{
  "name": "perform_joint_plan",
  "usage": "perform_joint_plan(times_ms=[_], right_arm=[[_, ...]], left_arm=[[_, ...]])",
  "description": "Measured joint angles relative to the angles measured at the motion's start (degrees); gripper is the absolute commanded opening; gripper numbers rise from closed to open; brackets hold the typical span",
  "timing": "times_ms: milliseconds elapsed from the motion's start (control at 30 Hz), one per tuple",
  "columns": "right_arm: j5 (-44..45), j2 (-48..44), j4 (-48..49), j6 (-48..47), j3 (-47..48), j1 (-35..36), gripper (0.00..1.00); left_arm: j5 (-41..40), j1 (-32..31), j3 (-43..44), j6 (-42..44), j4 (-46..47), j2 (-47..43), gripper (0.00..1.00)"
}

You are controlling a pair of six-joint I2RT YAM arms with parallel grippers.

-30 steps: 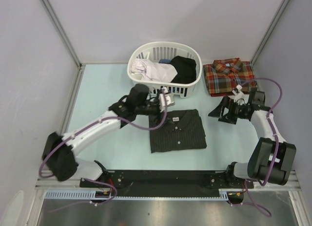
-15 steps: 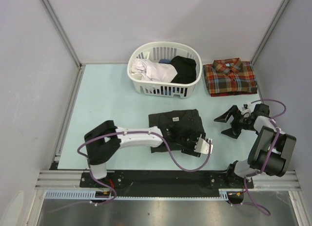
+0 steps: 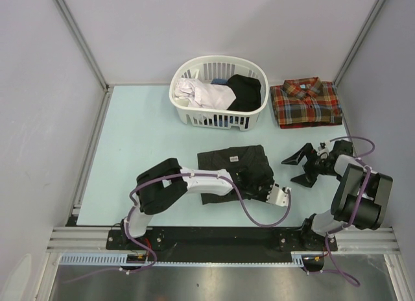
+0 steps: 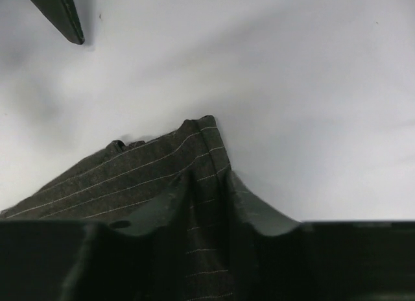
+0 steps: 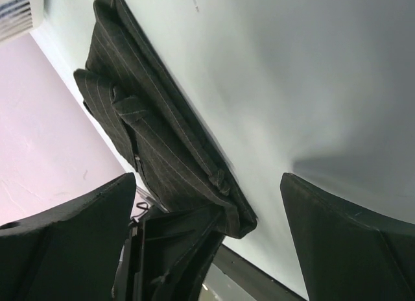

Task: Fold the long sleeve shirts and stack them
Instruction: Fold the shirt, then neatly place the folded shirt to the corner

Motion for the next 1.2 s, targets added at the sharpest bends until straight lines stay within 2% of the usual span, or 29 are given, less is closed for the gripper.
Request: perform_joint_plan(times_ms=[167,500,733,933,1033,1067,1133,1167,1200], right_arm=[[-0.6,0.9,1.3,0.3,-0.5,3.7,1.0],[-7.6,5.1,6.6,3.5,-2.2,9.3,1.0],[-11.2,7.8,15.2,9.2,-3.4,14.2,0.99],[-12.8,10.6,23.1,14.4,-3.6,17.0,0.9],[-12.0,11.0,27.3,17.4,-4.2,19.2,0.76],[-11.5,11.1,28.3,18.2,-4.3,20.0,0.65],[-10.3,11.1,30.0,19.6,-4.9,21.2,0.52],[-9.6,11.1,30.4,20.1,-5.1,21.4,0.35],[-8.6,11.1,30.6,20.2,-5.2,21.5,0.26]], left_arm=[[4.1,2.8,0.1,-2.4,0.5,-0.3,0.13],[9.6,5.2,-1.0,-7.8,1.5,-6.6,0.12],[10.9,5.4,-1.0,-8.4,1.3,-7.1,0.13],[11.6,5.5,-1.0,-8.4,1.0,-7.1,0.13],[11.8,5.7,-1.0,-8.6,1.1,-7.1,0.13],[11.9,5.7,-1.0,-8.8,1.1,-7.1,0.13],[12.0,5.7,-1.0,-9.0,1.1,-7.1,0.17],[12.2,5.8,-1.0,-9.3,1.1,-7.1,0.21],[12.3,5.8,-1.0,-9.4,1.1,-7.1,0.32]])
